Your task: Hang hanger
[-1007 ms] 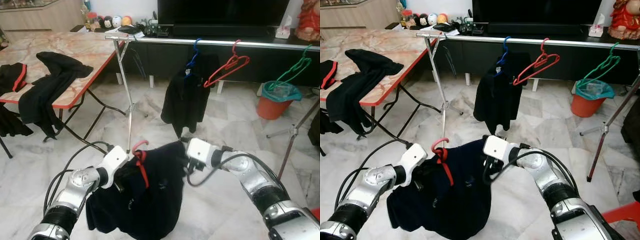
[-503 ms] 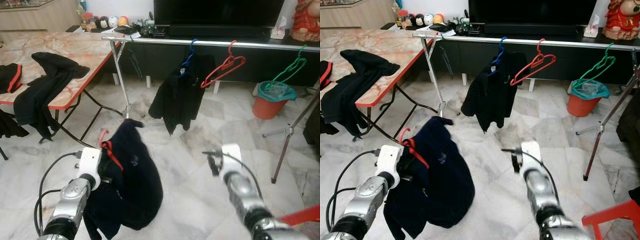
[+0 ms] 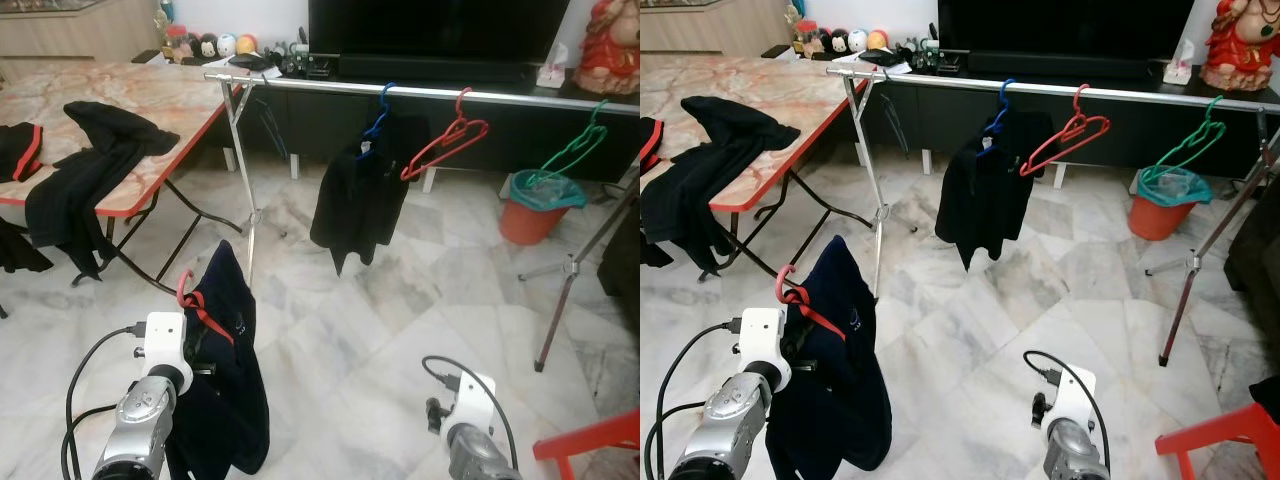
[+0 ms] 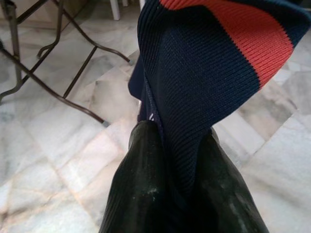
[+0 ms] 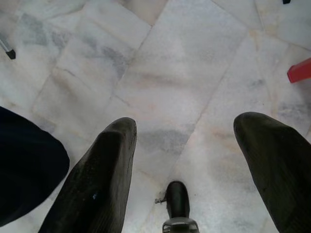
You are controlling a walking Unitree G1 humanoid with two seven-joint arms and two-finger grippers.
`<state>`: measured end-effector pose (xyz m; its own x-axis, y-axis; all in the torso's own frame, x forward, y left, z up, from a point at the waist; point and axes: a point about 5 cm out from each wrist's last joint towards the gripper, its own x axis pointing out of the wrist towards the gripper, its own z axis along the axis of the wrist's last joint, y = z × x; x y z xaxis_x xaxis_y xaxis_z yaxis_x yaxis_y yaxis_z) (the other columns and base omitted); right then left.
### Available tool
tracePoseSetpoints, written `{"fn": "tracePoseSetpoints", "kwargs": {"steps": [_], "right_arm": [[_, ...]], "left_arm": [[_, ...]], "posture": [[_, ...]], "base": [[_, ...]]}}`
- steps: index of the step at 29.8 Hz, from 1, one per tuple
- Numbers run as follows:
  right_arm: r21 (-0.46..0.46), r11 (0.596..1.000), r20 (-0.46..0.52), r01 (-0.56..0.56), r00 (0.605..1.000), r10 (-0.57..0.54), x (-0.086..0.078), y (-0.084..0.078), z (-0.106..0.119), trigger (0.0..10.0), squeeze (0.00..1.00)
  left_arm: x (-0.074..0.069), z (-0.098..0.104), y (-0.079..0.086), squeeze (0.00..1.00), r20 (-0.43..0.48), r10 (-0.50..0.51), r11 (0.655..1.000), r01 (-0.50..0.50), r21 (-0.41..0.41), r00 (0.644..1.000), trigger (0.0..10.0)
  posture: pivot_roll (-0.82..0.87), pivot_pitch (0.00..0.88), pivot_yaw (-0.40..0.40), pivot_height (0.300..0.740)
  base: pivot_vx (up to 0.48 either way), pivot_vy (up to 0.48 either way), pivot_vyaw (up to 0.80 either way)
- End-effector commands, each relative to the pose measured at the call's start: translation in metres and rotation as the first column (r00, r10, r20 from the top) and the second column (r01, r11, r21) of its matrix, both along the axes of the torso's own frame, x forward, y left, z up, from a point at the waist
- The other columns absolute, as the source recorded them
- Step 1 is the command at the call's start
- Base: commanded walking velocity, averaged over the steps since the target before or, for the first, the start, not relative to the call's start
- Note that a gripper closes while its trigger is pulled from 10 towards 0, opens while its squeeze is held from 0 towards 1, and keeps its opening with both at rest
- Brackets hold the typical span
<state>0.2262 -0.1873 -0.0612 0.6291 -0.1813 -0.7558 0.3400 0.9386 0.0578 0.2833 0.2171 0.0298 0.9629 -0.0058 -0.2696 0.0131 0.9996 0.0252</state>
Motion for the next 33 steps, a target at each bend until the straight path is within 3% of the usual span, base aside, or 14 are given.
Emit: {"fn": "tracePoseSetpoints", "kwargs": {"steps": [1,10,33], "right_arm": [[0.006,1.000,-0.010,0.005,1.000,-0.005,-0.002,0.000,-0.001,10.0,0.00],[0.025,1.000,-0.035,0.000,0.999,0.000,-0.016,-0.003,-0.009,10.0,0.00],[0.039,0.998,-0.038,-0.049,0.998,0.050,-0.018,0.004,-0.011,10.0,0.00]], "left_arm": [[0.008,0.014,-0.001,0.00,0.074,-0.003,1.000,0.003,0.005,0.997,10.0],[0.010,0.016,0.000,0.00,0.079,-0.001,1.000,0.001,-0.001,0.997,10.0],[0.013,0.019,0.000,0.00,0.084,-0.023,1.000,0.024,-0.012,0.996,10.0]], "posture": [[0.04,0.000,-0.002,0.740],[0.04,0.000,-0.003,0.740],[0.04,0.000,0.002,0.740]], "base": [[0.266,0.000,0.00],[0.288,0.000,0.00],[0.326,0.000,0.00]]}}
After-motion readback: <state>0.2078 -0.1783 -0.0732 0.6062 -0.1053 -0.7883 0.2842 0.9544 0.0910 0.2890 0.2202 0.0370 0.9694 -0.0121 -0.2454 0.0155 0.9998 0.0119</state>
